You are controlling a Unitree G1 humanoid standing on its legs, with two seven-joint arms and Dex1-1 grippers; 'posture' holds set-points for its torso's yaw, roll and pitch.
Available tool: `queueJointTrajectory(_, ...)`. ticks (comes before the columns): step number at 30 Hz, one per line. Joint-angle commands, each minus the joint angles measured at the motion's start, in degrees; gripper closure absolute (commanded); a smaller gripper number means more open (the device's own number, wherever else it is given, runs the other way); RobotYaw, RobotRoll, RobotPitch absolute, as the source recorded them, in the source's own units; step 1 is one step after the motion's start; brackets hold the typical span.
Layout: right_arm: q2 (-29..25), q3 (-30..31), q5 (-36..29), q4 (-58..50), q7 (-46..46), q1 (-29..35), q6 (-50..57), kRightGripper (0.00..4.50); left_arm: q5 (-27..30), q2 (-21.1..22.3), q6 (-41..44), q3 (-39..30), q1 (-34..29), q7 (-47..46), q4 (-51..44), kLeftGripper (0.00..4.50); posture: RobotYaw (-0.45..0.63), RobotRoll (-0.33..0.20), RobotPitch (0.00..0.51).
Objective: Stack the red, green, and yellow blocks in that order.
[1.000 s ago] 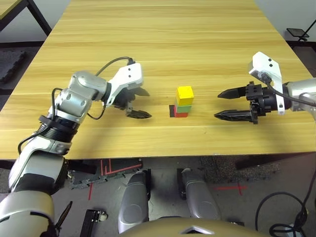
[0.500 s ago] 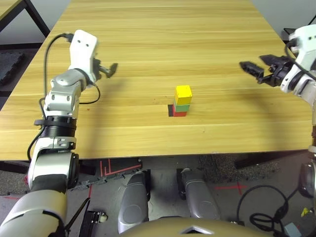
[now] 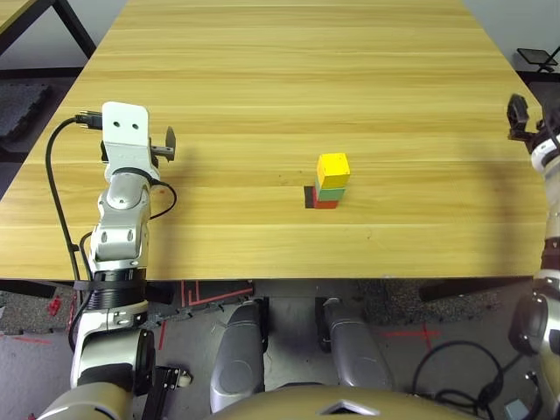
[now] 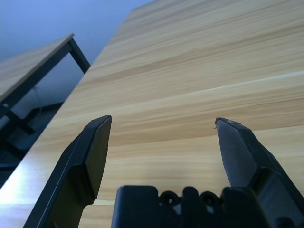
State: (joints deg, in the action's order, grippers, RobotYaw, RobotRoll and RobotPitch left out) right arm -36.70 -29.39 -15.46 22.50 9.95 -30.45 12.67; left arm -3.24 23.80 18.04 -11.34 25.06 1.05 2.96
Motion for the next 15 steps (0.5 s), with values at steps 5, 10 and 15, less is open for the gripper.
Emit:
queueJointTrajectory(5,-0.2,-3.7,-1.5,-2.5,-0.9,6.9,0.2,0.0,-0.4,-1.8,-3.5,2.2,2.5,0.2,6.0,0.05,0.08,0.032,0.29)
queueJointTrajectory(10,-1.1,-3.3,-2.3,-4.2,-0.3,7.4,1.7,0.0,-0.2,-3.6,-2.7,2.2,1.4,-0.4,4.1,0.05,0.07,0.016,0.288)
queueJointTrajectory(15,-2.2,-1.8,-1.7,-0.7,0.6,3.4,1.0,0.0,-0.5,-4.9,-3.8,1.4,0.0,-2.2,4.0,0.05,0.1,0.005,0.27)
